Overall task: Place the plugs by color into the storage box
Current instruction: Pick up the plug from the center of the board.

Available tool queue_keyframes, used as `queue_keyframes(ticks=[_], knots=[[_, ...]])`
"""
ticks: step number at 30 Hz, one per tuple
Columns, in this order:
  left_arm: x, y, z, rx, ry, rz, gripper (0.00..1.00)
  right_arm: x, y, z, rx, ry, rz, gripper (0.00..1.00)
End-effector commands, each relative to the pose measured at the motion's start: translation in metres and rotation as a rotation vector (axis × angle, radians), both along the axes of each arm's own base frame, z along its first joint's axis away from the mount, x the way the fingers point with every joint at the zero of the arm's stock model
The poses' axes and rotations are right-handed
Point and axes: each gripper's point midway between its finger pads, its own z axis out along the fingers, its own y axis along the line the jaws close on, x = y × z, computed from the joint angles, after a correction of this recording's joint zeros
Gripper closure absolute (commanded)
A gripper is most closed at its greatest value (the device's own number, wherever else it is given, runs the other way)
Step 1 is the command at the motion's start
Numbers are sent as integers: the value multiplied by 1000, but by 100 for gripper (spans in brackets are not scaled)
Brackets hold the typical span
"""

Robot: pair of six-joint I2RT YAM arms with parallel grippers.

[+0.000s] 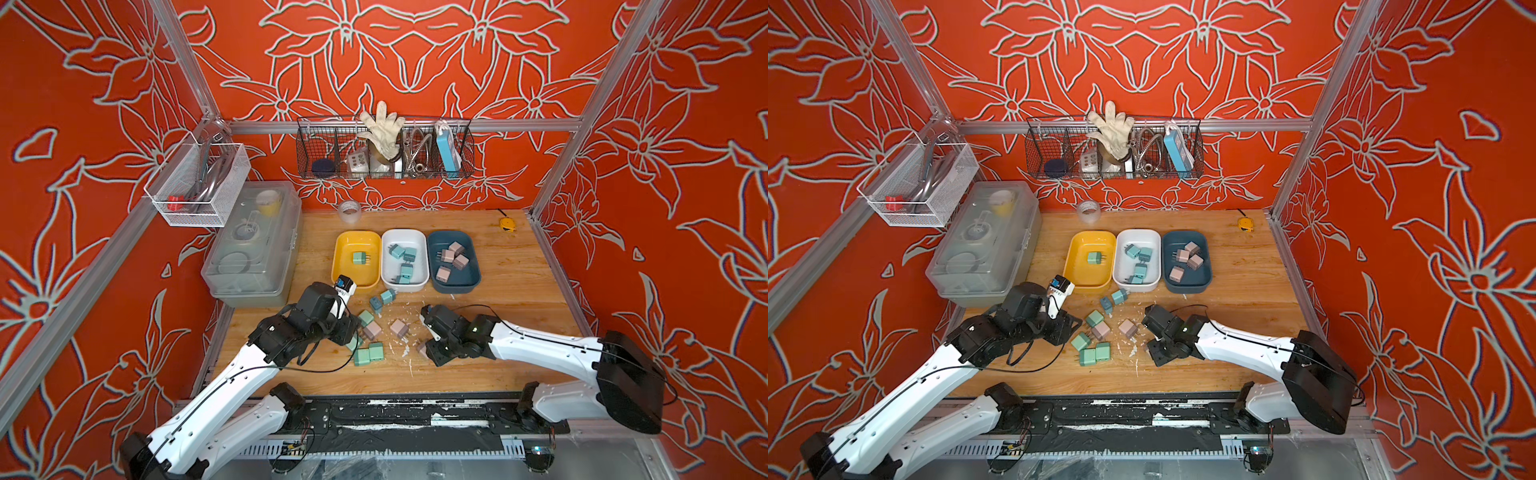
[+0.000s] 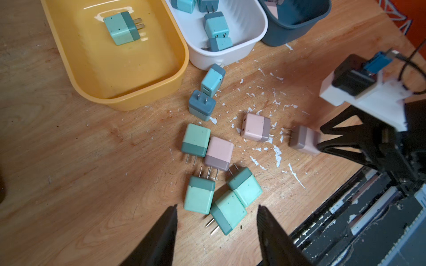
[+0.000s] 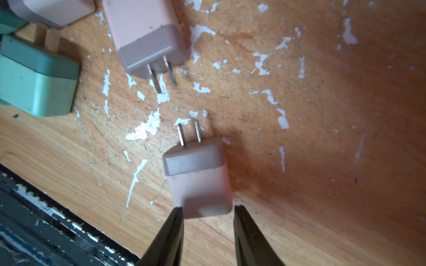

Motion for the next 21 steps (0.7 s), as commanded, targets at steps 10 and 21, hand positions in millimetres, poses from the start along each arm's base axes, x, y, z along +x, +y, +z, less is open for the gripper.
queue_keyframes(ticks=[10,21], knots=[[12,-1,9,-43,-1,-23,43,9,1,15,-55,-23,14,37],[5,-6,6,-84,9,-54,43,8,15,-24,-113,38,67,37]])
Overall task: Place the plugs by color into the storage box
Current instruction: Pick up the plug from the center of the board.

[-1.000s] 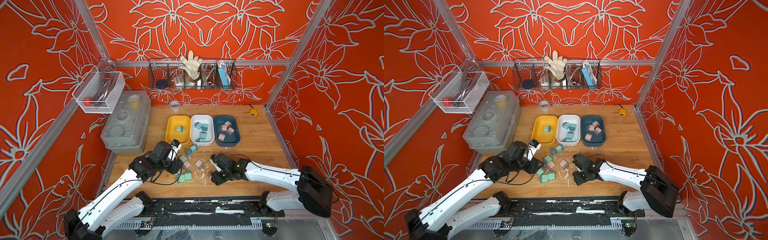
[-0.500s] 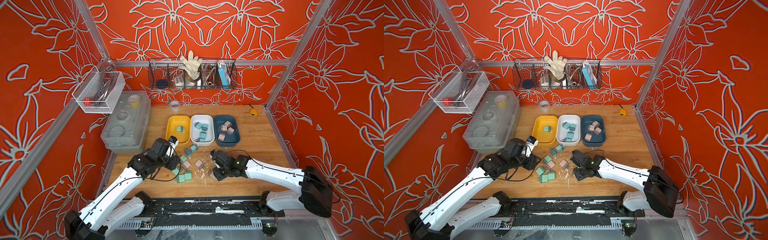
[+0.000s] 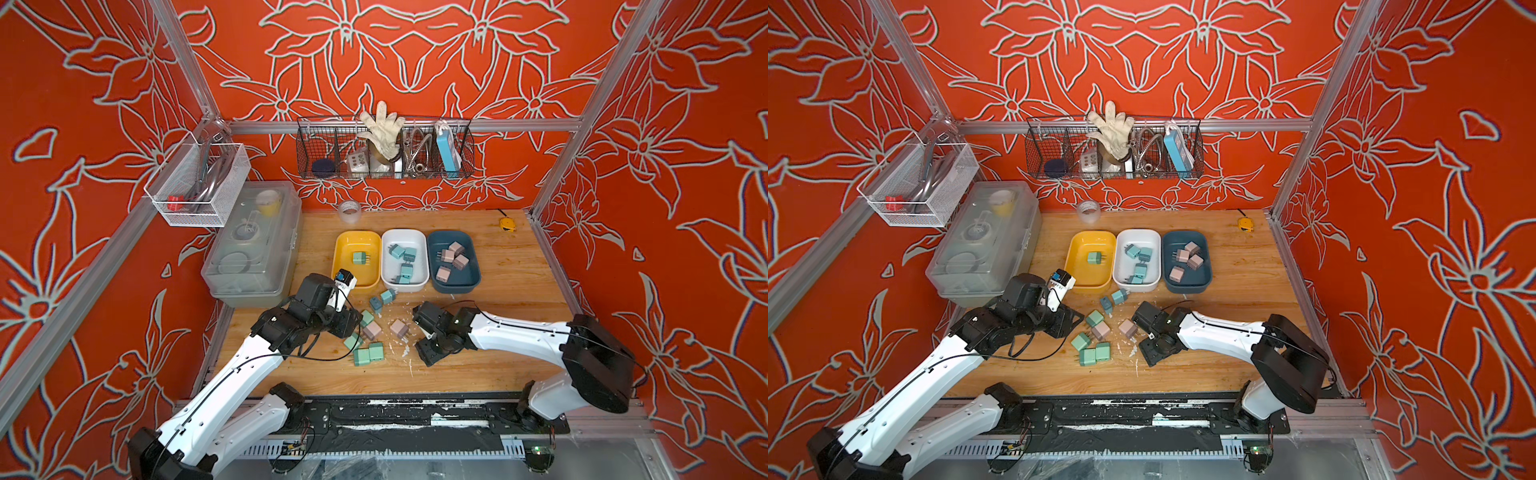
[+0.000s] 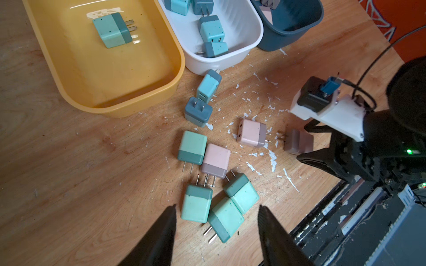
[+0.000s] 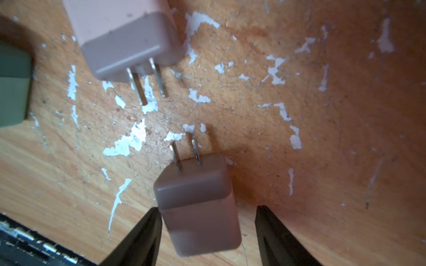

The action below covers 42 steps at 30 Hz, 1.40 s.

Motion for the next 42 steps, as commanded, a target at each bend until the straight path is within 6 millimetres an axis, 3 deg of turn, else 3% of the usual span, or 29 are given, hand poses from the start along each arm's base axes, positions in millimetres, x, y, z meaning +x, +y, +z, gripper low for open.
queue_keyframes(ticks=[1,7,18,27,36,42], knots=[[-3,-2,0,-21,-3,-18,43,6,5,0,-14,-26,22,41],[0,-5,-1,-23,1,-22,43,11,-2,4,-66,-59,50,54],[-2,-9,-6,-53,37,-17,44,14,4,15,-62,-65,87,64],[1,-15,2,-105,62,5,45,27,-1,58,-46,-152,84,67],[17,-23,11,-179,64,73,45,73,-24,107,-7,-236,-27,67],[27,-33,18,-249,38,80,46,119,-49,125,28,-274,-175,67]])
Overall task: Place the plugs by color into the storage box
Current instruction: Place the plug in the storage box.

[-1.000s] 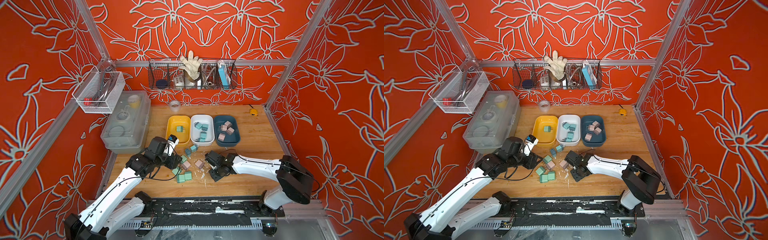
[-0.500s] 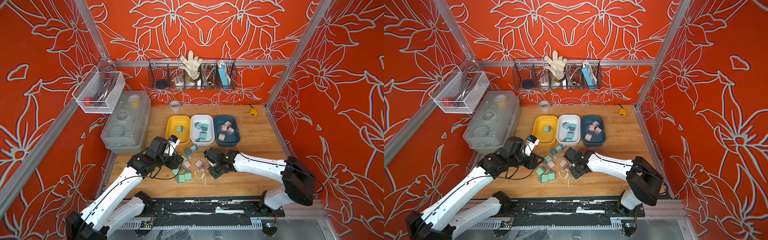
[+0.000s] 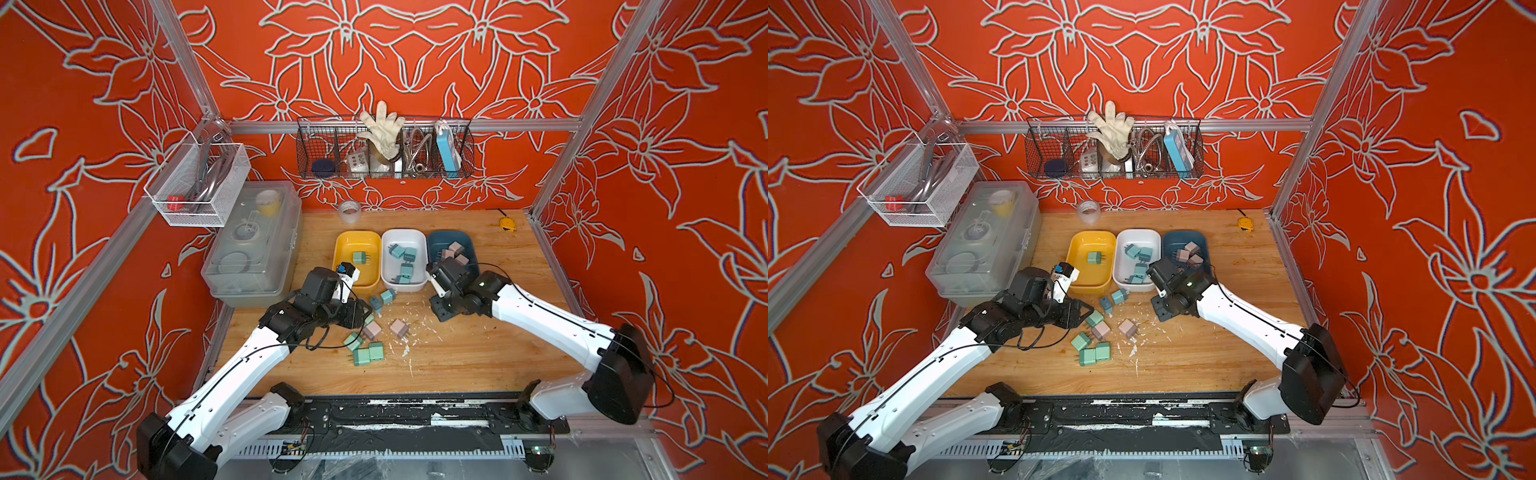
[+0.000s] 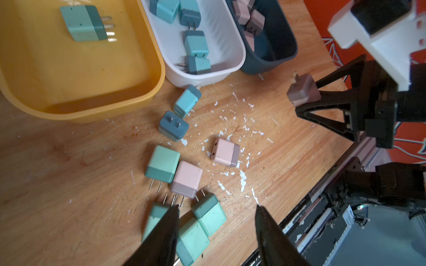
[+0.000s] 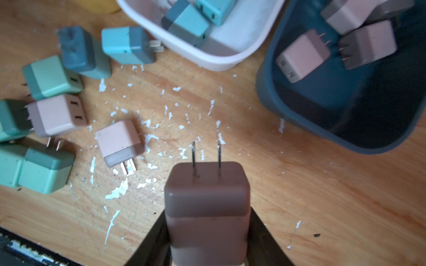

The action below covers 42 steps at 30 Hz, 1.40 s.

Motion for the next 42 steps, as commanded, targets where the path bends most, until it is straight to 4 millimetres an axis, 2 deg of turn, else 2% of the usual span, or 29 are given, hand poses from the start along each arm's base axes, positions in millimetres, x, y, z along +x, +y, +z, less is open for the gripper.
queue_keyframes(ticks=[1,2,3,6,12,15,18,23,32,34,38,42], knots=[[10,-8,8,-56,-20,9,46,27,-20,14,9,-42,-76,67],[10,-9,11,-62,-22,4,46,35,-24,15,16,-52,-101,67],[15,-12,3,-48,12,1,46,46,-31,16,24,-57,-132,67],[19,-19,3,-49,34,-14,47,74,-45,14,35,-56,-195,67],[24,-27,3,-32,49,-43,47,124,-78,-6,-6,-24,-302,65],[22,-26,-2,-20,64,-50,47,137,-86,-20,-63,0,-320,62],[19,-26,-7,-11,71,-63,46,144,-90,-33,-112,23,-326,61],[20,-31,-9,-12,76,-90,46,145,-85,-53,-94,50,-317,61],[16,-31,-22,24,106,-101,46,151,-89,-64,-136,60,-318,58],[16,-32,-22,29,112,-105,46,151,-92,-68,-154,60,-326,54],[15,-31,-25,60,126,-105,45,151,-94,-70,-169,71,-329,38],[13,-31,-31,77,126,-106,44,148,-93,-61,-156,65,-326,33]])
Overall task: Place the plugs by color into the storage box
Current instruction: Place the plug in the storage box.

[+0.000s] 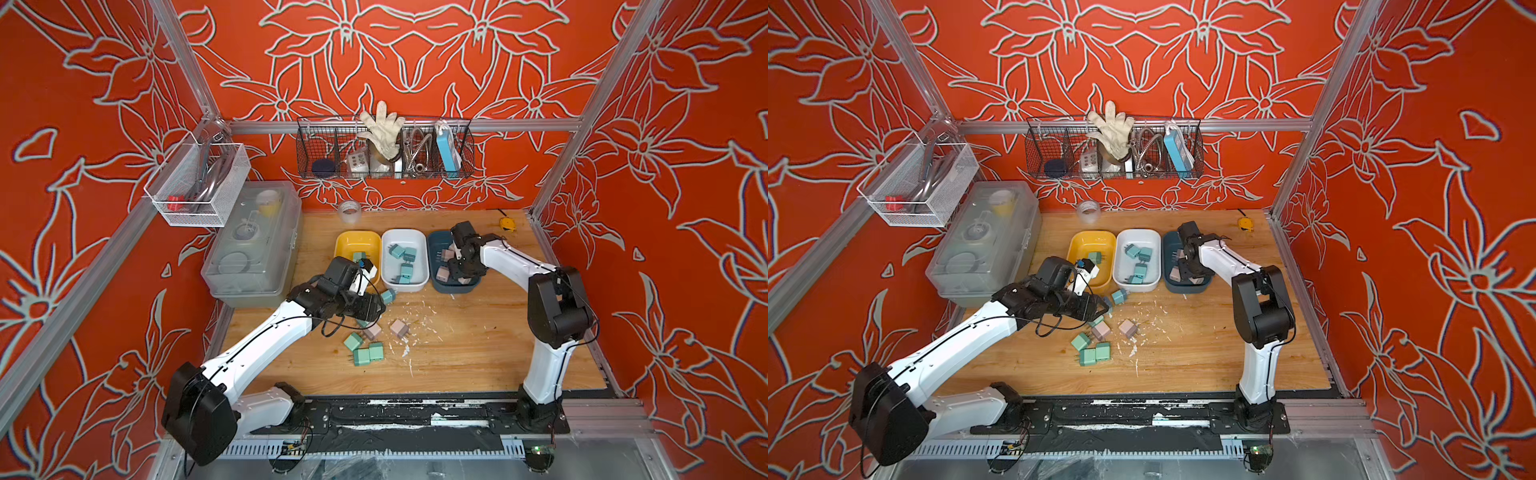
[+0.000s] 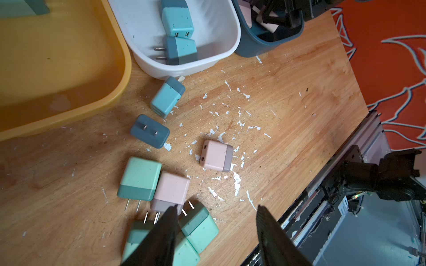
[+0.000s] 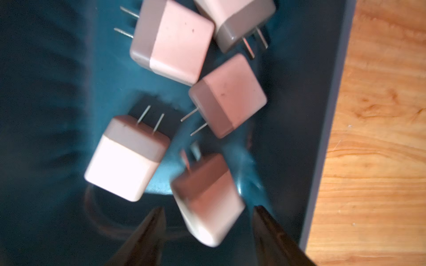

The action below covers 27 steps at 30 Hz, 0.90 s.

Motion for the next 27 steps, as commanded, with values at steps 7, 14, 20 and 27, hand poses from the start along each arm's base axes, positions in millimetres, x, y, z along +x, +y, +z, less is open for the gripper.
queue_keyframes(ticks=[7,14,20,27], knots=[[-1,1,-7,47,8,2,43,-7,7,34,69,-64,-4,32],[-1,4,-16,68,52,41,43,-33,36,65,226,-124,39,32],[-5,15,-38,157,169,92,44,-64,61,91,355,-183,120,32],[-2,12,-50,136,178,115,44,-96,78,100,462,-203,171,32]])
